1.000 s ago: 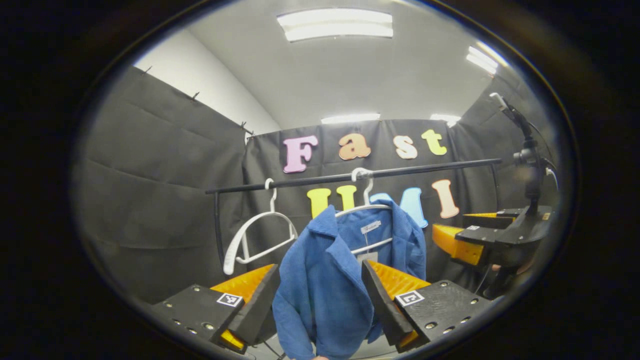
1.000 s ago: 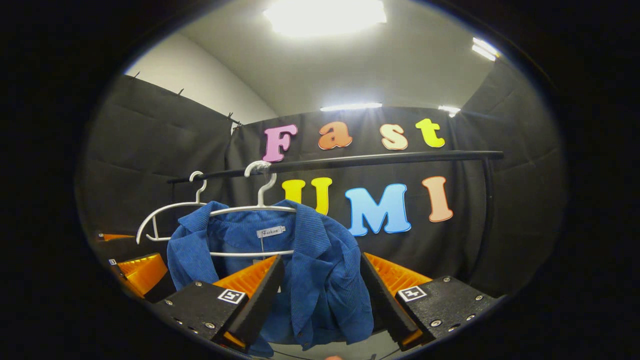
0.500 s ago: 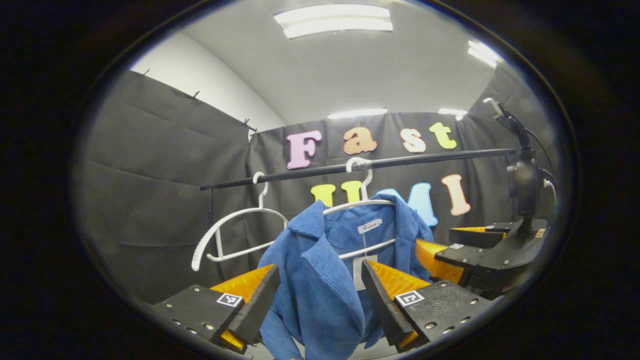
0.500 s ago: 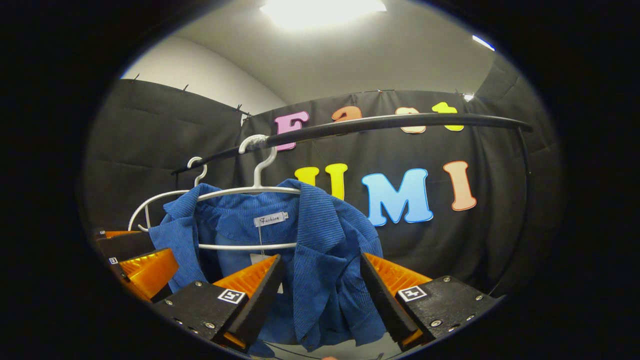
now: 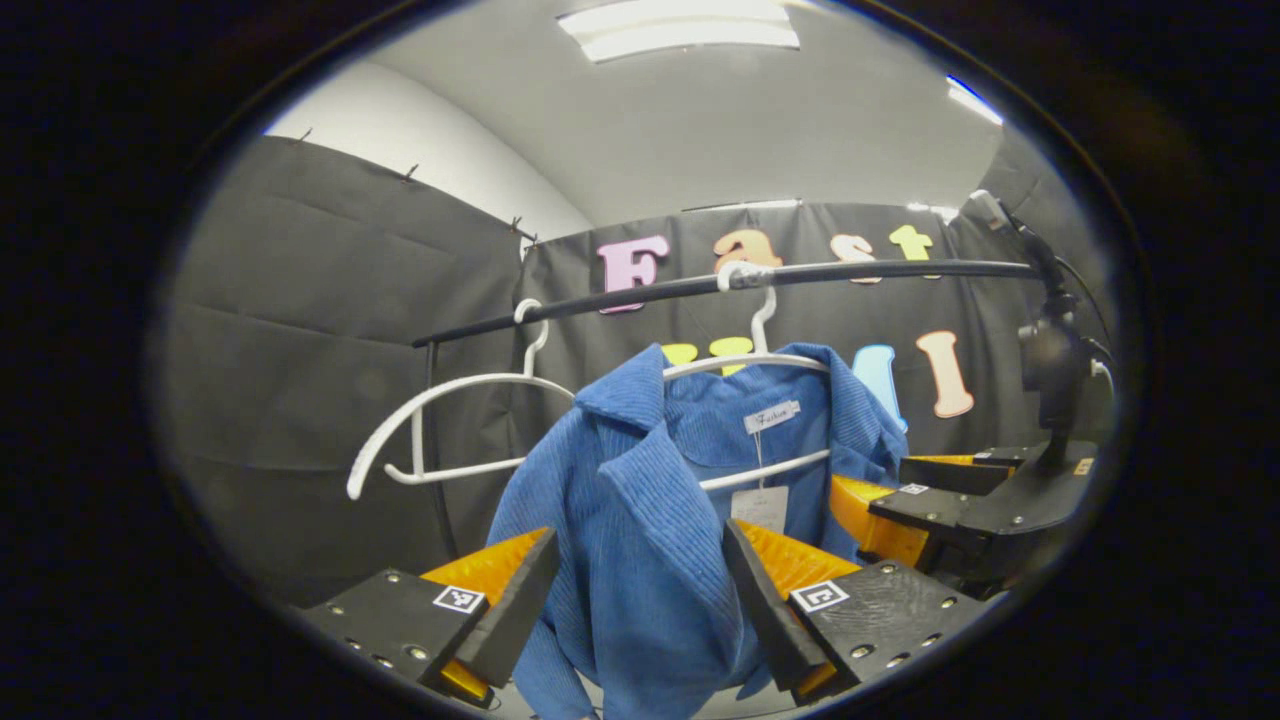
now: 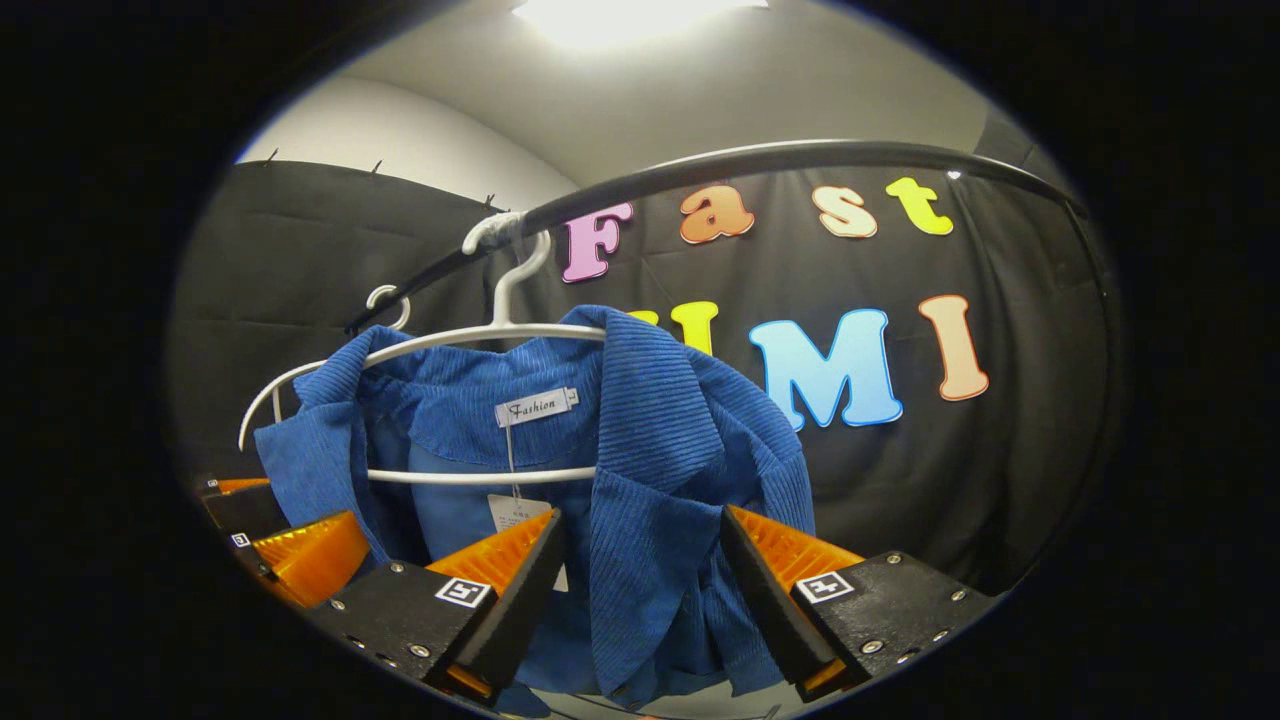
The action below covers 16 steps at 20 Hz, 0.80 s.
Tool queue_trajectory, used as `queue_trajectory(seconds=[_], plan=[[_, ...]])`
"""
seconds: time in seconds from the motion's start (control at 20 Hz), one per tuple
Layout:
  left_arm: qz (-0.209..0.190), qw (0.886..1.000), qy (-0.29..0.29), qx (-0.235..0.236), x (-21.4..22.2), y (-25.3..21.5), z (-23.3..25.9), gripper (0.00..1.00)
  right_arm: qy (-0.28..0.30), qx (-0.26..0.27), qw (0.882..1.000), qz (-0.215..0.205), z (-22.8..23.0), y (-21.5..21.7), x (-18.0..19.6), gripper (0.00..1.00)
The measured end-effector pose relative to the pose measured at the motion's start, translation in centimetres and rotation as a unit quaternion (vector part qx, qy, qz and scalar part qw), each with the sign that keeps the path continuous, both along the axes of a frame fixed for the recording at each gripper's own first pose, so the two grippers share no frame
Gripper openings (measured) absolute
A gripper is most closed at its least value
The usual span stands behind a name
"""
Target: Grasp the clothes on the hanger with both hands and then place them into the laundry hamper below.
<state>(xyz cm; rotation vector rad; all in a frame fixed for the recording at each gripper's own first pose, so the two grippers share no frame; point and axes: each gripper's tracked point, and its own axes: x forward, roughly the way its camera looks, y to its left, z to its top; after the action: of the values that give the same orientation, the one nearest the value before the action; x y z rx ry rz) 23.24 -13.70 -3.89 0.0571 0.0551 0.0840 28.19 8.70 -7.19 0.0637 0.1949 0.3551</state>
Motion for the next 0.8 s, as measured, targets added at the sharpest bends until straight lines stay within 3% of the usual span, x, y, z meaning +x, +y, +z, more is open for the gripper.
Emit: queue_trajectory(seconds=[0.25,0.45,0.6,0.7,0.8], plan=[[0.019,0.999,0.030,0.011,0.6,0.5,-2.5,0.94,0.027,0.002,1.000,-0.005,-2.5,0.3,1.5,0.94],[0.019,0.999,0.024,0.023,1.4,0.4,-2.6,0.94,0.047,0.012,0.999,-0.012,-4.2,0.6,2.4,0.88],[0.028,0.999,0.026,0.031,1.7,0.7,-2.9,0.79,0.053,0.010,0.998,-0.015,-5.1,1.1,3.0,0.82],[0.025,0.999,0.023,0.030,1.6,0.6,-2.9,0.80,0.055,0.012,0.998,-0.016,-5.3,1.3,3.0,0.70],[0.024,0.999,0.024,0.025,1.4,0.6,-3.1,0.59,0.053,0.012,0.998,-0.019,-5.2,1.2,3.2,0.48]])
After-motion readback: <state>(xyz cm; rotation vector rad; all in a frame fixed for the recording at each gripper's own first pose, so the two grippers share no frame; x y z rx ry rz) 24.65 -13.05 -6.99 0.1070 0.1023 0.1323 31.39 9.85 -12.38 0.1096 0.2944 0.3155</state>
